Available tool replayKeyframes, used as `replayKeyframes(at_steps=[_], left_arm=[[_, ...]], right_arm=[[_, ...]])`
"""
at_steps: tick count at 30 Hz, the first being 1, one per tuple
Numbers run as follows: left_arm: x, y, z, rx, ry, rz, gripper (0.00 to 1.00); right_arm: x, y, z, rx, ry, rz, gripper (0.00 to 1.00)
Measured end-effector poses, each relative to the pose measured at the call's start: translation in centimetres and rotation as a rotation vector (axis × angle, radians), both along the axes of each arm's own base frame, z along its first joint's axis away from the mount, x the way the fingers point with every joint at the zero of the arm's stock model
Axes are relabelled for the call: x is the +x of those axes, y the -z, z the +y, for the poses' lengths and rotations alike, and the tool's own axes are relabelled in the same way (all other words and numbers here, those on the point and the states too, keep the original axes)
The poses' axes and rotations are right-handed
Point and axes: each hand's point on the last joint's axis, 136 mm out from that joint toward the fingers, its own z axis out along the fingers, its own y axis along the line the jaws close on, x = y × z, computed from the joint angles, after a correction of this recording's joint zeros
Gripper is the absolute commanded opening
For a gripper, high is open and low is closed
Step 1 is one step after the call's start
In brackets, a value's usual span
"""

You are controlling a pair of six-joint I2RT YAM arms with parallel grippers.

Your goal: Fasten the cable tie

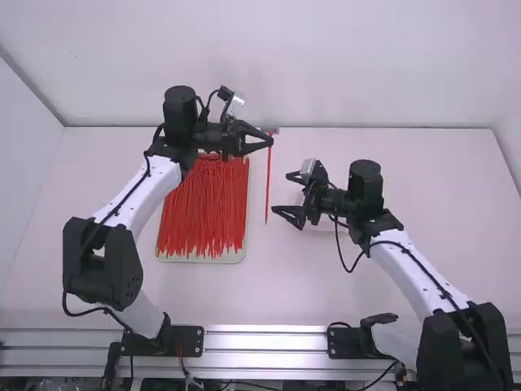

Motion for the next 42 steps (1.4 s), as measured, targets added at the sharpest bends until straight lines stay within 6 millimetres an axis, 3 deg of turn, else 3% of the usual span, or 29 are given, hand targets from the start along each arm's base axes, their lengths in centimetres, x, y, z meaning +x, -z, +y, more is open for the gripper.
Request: replayKeyframes(at_steps=[7,18,27,34,42], left_arm=[[0.5,0.8,0.4,0.015,-0.035,0.139,0.02],[2.1,3.8,1.0,0.067,-0.168,0.325,0.02],[2.9,4.5,1.6,0.083,-0.222,0.351,0.02],[3.2,5.7,1.8,0.091,-0.256,0.350,0.02],[3.5,7.4,2.8,0.082,-0.291,0.389,0.02]], right_arm=[[0.0,1.2,-0.3,-0.045,0.000,-0.090,0.99],[-0.4,2.2,-0.3,-0.169,-0.091,-0.403,0.99],[-0.3,2.4,-0.4,-0.226,-0.127,-0.555,0.99],[-0.6,4.2,-0.9,-0.351,-0.199,-0.727,0.99],[-1.2,4.1,-0.6,-0.388,-0.284,-0.928,0.99]])
